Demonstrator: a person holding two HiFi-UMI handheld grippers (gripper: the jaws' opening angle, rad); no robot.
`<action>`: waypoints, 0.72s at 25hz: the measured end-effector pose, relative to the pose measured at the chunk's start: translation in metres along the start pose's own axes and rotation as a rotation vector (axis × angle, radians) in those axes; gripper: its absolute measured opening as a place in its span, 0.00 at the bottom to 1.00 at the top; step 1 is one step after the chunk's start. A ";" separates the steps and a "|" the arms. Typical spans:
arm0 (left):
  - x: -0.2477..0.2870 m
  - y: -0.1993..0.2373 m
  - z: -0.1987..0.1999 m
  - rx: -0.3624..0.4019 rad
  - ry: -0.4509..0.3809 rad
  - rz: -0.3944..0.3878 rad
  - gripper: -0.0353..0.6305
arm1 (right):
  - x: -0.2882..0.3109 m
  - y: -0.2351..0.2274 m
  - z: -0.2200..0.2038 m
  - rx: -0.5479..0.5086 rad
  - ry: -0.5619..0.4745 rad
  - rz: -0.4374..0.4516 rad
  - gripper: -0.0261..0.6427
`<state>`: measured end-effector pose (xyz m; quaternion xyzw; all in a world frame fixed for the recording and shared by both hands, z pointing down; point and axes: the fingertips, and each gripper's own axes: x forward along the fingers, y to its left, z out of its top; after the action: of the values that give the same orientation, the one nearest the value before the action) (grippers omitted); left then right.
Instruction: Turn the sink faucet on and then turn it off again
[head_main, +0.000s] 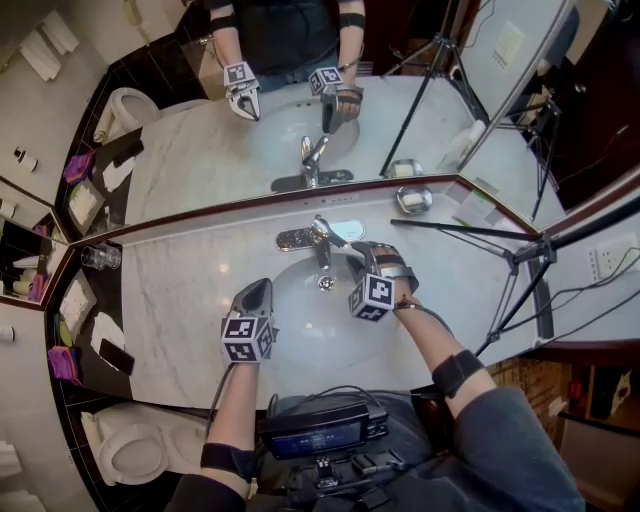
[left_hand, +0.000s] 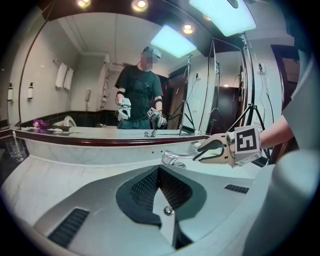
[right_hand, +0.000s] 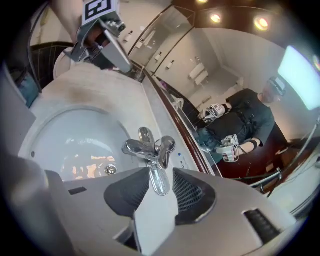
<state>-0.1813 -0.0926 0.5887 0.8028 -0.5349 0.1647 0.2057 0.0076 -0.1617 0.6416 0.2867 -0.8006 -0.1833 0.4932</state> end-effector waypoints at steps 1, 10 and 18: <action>0.000 -0.001 0.000 0.002 0.000 -0.001 0.05 | -0.005 -0.003 0.001 0.047 -0.013 -0.010 0.26; -0.003 -0.002 0.003 0.011 -0.010 0.000 0.05 | -0.040 -0.027 -0.013 0.572 -0.112 -0.059 0.07; -0.005 -0.002 0.002 0.004 -0.016 0.007 0.05 | -0.066 -0.020 -0.050 1.032 -0.200 -0.022 0.07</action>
<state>-0.1815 -0.0886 0.5844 0.8026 -0.5391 0.1602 0.1990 0.0814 -0.1356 0.6070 0.4818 -0.8268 0.2032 0.2072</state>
